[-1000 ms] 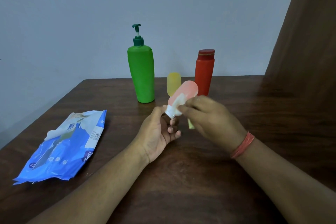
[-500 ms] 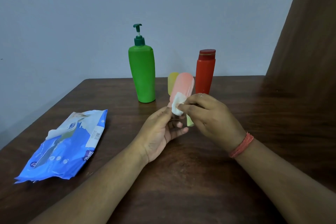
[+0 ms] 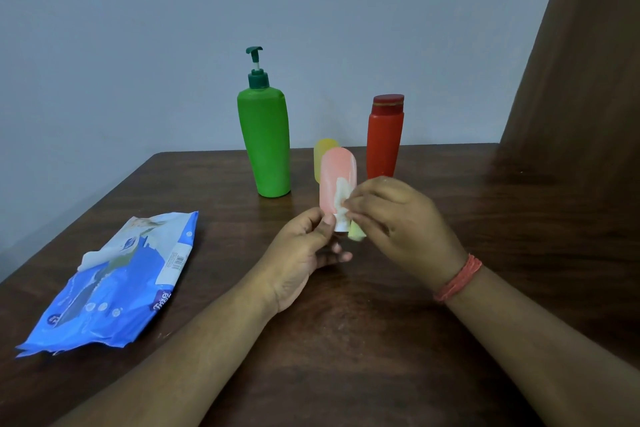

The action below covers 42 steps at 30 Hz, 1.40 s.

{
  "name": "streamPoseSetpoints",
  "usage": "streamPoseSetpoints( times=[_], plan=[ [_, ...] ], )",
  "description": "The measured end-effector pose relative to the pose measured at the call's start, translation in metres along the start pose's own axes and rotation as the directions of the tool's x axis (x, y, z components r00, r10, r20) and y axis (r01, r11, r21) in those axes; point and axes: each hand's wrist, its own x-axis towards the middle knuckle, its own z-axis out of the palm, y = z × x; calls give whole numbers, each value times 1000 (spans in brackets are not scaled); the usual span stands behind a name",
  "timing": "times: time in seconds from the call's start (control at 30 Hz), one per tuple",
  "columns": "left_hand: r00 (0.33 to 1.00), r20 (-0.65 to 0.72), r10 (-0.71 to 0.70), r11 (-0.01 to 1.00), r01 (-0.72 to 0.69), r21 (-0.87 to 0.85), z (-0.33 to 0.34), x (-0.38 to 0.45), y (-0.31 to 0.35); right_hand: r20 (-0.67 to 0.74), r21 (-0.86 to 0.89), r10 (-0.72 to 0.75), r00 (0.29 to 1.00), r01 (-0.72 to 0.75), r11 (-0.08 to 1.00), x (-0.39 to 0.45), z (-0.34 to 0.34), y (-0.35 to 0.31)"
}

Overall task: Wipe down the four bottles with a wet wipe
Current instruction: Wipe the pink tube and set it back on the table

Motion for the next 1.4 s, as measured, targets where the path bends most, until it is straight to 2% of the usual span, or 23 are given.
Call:
streamPoseSetpoints(
  times=[0.07, 0.17, 0.27, 0.3, 0.4, 0.5, 0.57, 0.63, 0.7, 0.77, 0.87, 0.97, 1.03, 1.17, 1.23, 1.33, 1.4],
  plan=[
    [1000, -6, -7, 1000, 7, 18, 0, 0, 0, 2, -27, -1, 1000, 1, 1000, 0, 0, 0],
    [1000, 1, -11, 998, 11, 70, 0, 0, -1, -51, -18, 78, 996, -79, 997, 2, -3, 0],
    [1000, -4, -19, 997, 20, 76, 0, -1, 0, 46, 6, -26, 999, 25, 1000, -1, -1, 1],
    [1000, -9, -19, 996, 19, 84, 0, 0, 0, 46, -4, -27, 999, 27, 1000, -1, -1, 2],
    [1000, 3, -11, 983, 10, 186, -1, 1, -2, -72, -11, 89, 993, -90, 996, -1, -4, 6],
    [999, 29, -16, 962, 8, 274, -2, 0, -3, -18, -20, 28, 999, -29, 999, -3, -3, 5],
    [999, 40, -32, 927, 15, 374, -4, -1, -2, -26, -34, 8, 1000, -8, 999, -4, -4, 9],
    [997, 61, -48, 839, 7, 544, -5, -2, -2, -141, -34, 101, 985, -106, 994, -3, -9, 14],
    [995, 86, -57, 771, -11, 637, -5, -2, -4, -205, -2, 195, 959, -200, 980, -2, -13, 14],
    [996, 76, -55, 782, -4, 624, -6, -2, -4, -146, 4, 194, 970, -195, 981, -3, -10, 10],
    [997, 61, -45, 831, 4, 557, -7, -2, -3, -74, 36, 94, 993, -91, 995, -4, -5, 8],
    [994, 95, -44, 784, -25, 620, -8, -2, -2, -174, 49, 201, 964, -195, 980, -2, -8, 13],
    [993, 103, -56, 761, -24, 648, -8, -2, -3, -187, 55, 262, 947, -256, 965, -3, -9, 14],
    [995, 90, -50, 819, -10, 574, -12, -1, -3, -60, 95, 148, 987, -142, 985, -5, -7, 11],
    [992, 117, -52, 781, -33, 624, -12, -1, -1, -87, 85, 174, 981, -167, 982, -4, -9, 12],
    [984, 167, -66, 675, -79, 733, -8, -3, 3, -200, 74, 244, 949, -234, 969, -2, -13, 16],
    [984, 167, -59, 658, -87, 748, -7, -3, 4, -200, 62, 243, 949, -236, 970, -3, -13, 17]
  ],
)
